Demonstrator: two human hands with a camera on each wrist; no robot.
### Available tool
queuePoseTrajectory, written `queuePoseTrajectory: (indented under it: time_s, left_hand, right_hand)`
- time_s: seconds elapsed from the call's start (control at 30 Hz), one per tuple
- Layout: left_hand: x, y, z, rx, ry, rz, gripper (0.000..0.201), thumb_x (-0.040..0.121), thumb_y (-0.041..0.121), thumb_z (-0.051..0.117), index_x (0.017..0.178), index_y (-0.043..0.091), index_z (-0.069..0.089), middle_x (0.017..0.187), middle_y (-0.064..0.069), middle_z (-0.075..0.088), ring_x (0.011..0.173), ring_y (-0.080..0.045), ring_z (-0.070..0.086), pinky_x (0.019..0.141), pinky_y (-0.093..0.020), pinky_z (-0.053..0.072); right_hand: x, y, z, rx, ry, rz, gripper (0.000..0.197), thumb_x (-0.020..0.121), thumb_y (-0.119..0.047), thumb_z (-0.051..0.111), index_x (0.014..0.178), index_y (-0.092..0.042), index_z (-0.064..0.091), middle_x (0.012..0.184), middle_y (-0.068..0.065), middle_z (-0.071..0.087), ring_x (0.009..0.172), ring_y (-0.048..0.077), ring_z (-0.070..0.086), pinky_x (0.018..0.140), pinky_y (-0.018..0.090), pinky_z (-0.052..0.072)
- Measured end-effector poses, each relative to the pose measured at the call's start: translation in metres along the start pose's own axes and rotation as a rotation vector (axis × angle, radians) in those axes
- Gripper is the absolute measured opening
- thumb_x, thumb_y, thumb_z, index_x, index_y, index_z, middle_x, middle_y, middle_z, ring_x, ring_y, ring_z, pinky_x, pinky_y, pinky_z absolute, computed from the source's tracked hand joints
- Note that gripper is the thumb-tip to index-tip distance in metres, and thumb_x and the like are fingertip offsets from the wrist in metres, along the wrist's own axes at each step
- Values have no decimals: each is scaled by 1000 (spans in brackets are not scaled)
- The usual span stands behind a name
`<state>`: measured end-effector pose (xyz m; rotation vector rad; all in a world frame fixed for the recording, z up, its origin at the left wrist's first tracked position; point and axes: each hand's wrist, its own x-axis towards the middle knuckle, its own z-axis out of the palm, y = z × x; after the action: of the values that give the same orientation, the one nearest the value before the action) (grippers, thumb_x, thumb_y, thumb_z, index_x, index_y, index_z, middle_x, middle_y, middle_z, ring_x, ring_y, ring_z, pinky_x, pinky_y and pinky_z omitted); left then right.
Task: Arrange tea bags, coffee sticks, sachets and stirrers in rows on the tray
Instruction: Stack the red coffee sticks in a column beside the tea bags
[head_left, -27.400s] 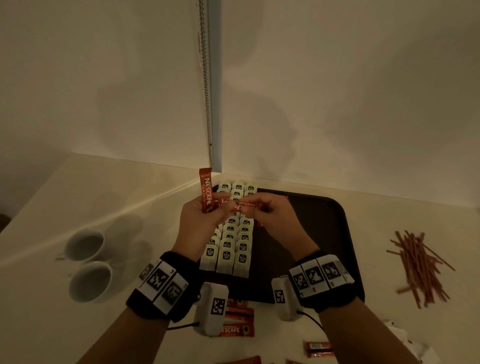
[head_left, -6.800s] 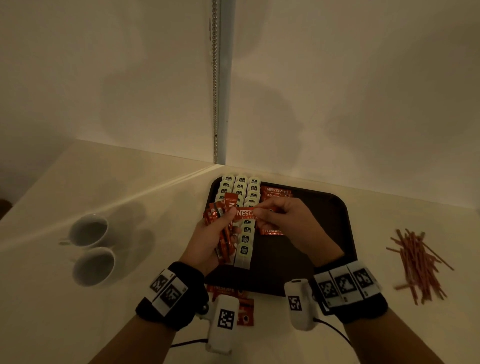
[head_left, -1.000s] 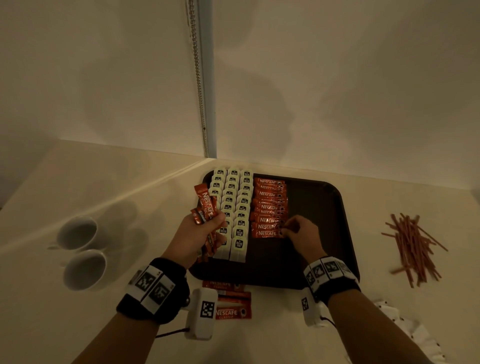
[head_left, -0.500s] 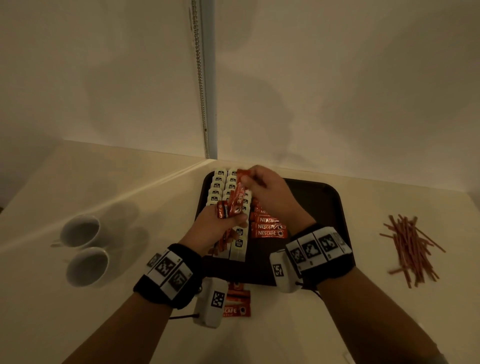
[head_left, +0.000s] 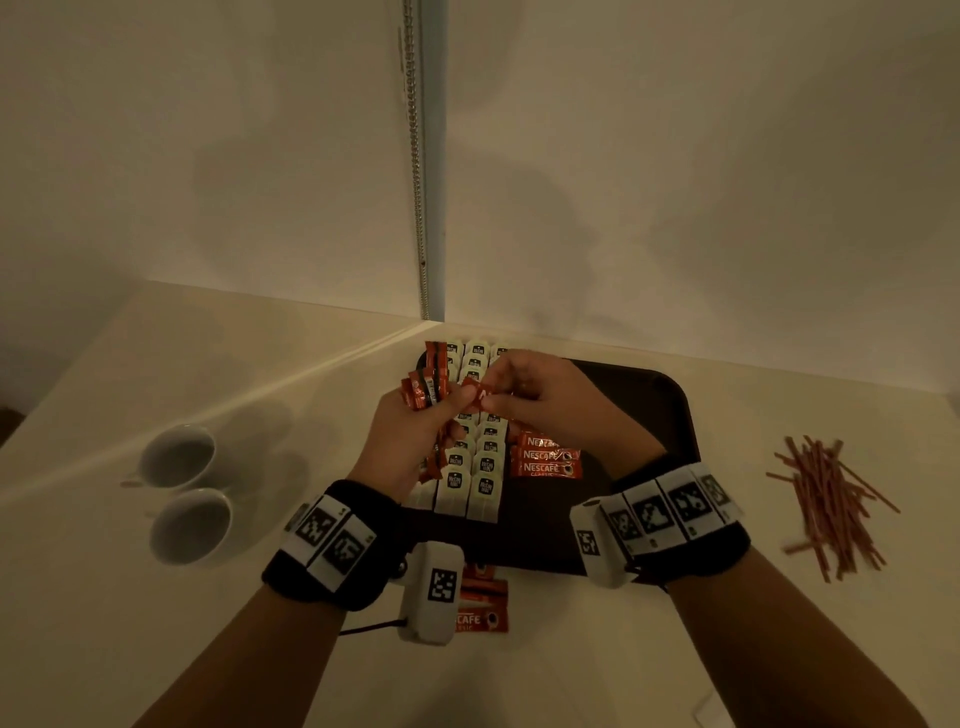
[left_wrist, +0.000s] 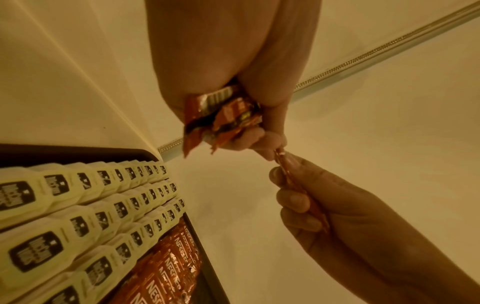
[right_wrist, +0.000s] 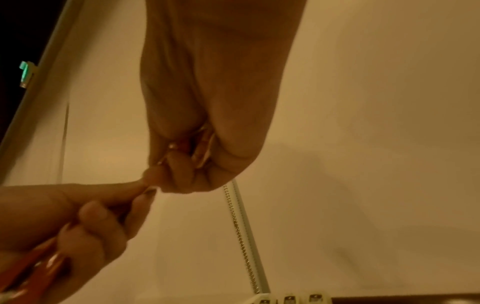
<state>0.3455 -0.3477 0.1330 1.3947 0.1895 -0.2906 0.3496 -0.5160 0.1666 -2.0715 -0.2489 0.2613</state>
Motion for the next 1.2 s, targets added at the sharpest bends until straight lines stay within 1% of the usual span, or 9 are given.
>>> queuePoseTrajectory:
  time_s: [0.1, 0.2, 0.37, 0.5, 0.7, 0.9, 1.0, 1.1, 1.2]
  left_hand:
    - [-2, -3, -1, 13, 42, -5, 14, 84, 23, 70, 90, 11, 70, 72, -4, 69, 50, -10, 55, 50, -25, 43]
    - [-1, -6, -4, -56, 86, -54, 17, 85, 24, 69, 96, 11, 70, 75, -4, 68, 49, -10, 53, 48, -25, 41]
    - [-2, -9, -6, -121, 61, -115, 16, 88, 20, 65, 101, 12, 68, 81, -1, 73, 47, -6, 52, 42, -20, 42]
    - [-4, -15, -2, -154, 2, -190, 20, 88, 20, 64, 106, 11, 66, 88, -3, 74, 46, -6, 52, 42, -18, 42]
    - [-7, -17, 6, -198, -61, -251, 23, 88, 26, 63, 107, 12, 65, 85, -1, 73, 47, -5, 54, 44, -17, 46]
    - [-5, -14, 6, -126, 61, -160, 22, 87, 26, 67, 100, 9, 66, 55, 6, 62, 43, -7, 53, 39, -20, 41]
    - [-1, -12, 3, -62, 117, -89, 19, 84, 30, 69, 92, 12, 68, 59, 2, 62, 45, -8, 54, 41, -22, 41]
    - [1, -11, 3, -66, 140, -48, 20, 84, 31, 69, 92, 13, 68, 66, 0, 65, 48, -10, 56, 45, -24, 43]
    - [1, -13, 1, -68, 144, -49, 21, 88, 34, 63, 93, 15, 68, 71, 0, 68, 53, -11, 61, 49, -25, 48]
  right_hand:
    - [-3, -1, -8, 58, -45, 100, 14, 83, -14, 69, 95, -11, 63, 83, 0, 68, 63, 8, 65, 63, 20, 54]
    - [-7, 5, -14, 209, 114, 155, 16, 78, -14, 73, 89, -6, 65, 77, 2, 70, 63, 9, 67, 63, 18, 54]
    - [-13, 10, -16, 452, 238, 181, 13, 86, -5, 61, 96, -9, 69, 92, 9, 69, 81, 16, 69, 74, 21, 56]
    - [-15, 2, -17, 286, 364, 111, 5, 83, -10, 67, 87, -13, 68, 75, 4, 68, 61, 8, 63, 63, 15, 53]
    - [-13, -5, -23, 137, 297, 135, 9, 88, -18, 63, 93, -12, 67, 69, -1, 66, 52, 2, 57, 53, 10, 47]
    - [-17, 3, -21, 214, 233, 148, 7, 88, -12, 62, 91, -16, 67, 87, 5, 69, 64, 8, 62, 62, 14, 52]
    - [-19, 11, -19, 232, 255, 140, 11, 87, -12, 63, 85, -22, 67, 90, 9, 70, 73, 13, 63, 69, 19, 55]
    - [-20, 23, -16, 100, 252, 141, 11, 85, -18, 65, 86, -29, 68, 93, -2, 69, 88, 13, 65, 82, 30, 52]
    - [-21, 38, -22, 48, 260, 147, 16, 86, -17, 64, 85, -33, 64, 95, -6, 68, 91, 13, 64, 82, 30, 52]
